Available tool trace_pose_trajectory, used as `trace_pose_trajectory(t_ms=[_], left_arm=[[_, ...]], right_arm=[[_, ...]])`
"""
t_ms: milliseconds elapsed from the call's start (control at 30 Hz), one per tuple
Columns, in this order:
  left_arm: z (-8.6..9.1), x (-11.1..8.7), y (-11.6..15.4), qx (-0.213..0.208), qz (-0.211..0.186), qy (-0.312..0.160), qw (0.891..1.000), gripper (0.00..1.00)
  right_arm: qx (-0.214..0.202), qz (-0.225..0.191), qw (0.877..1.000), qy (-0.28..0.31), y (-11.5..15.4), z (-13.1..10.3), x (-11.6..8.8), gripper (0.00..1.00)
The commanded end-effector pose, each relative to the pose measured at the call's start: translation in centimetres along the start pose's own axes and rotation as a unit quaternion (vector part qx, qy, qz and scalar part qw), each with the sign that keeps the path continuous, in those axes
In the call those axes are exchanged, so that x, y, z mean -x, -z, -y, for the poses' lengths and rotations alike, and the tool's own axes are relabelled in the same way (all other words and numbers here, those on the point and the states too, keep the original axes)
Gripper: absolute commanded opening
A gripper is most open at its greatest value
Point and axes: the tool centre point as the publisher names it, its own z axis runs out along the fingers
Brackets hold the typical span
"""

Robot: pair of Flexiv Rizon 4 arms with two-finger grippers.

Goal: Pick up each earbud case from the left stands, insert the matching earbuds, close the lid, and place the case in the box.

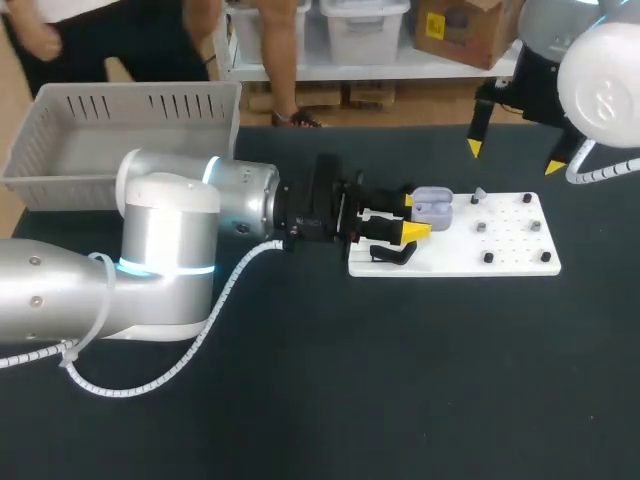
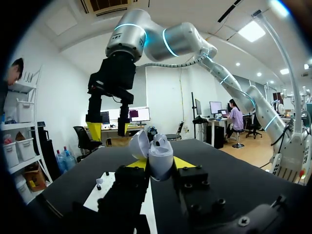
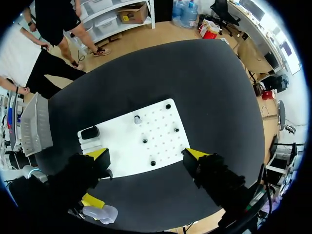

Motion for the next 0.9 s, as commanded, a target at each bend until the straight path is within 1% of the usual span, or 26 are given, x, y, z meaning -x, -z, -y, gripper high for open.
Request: trace_pose_trajectory(t_ms=[33,500,600,767,800,867,900], left_arm=[[0.0,0.0,0.0,0.001,0.000,-0.001,1.000,0.00],[0.0,0.0,0.0,0.001,0.000,-0.001,1.000,0.00],[0.0,0.0,0.0,0.001,0.000,-0.001,1.000,0.00],[0.0,0.0,0.0,0.001,0.000,-0.001,1.000,0.00],[0.0,0.0,0.0,0.001,0.000,-0.001,1.000,0.00],[0.0,0.0,0.0,0.001,0.000,-0.001,1.000,0.00],[0.0,0.0,0.0,0.001,0.000,-0.001,1.000,0.00]], right_arm=[[0.001,0.001,1.000,0.000,0.0,0.1,-0.1,1.00],[0.002,0.004,1.000,0.003,0.0,0.1,-0.1,1.00],[0.010,0.008,1.000,0.021,-0.7,-0.2,0.5,1.00],[0.009,0.008,0.998,0.065,-2.3,-1.0,1.5,1.00],[0.006,0.007,0.998,0.063,-2.7,-1.1,1.7,1.00],[0.012,0.004,0.997,0.077,-3.2,-1.2,2.0,1.00],[0.006,0.003,0.997,0.077,-3.5,-1.3,2.1,1.00]])
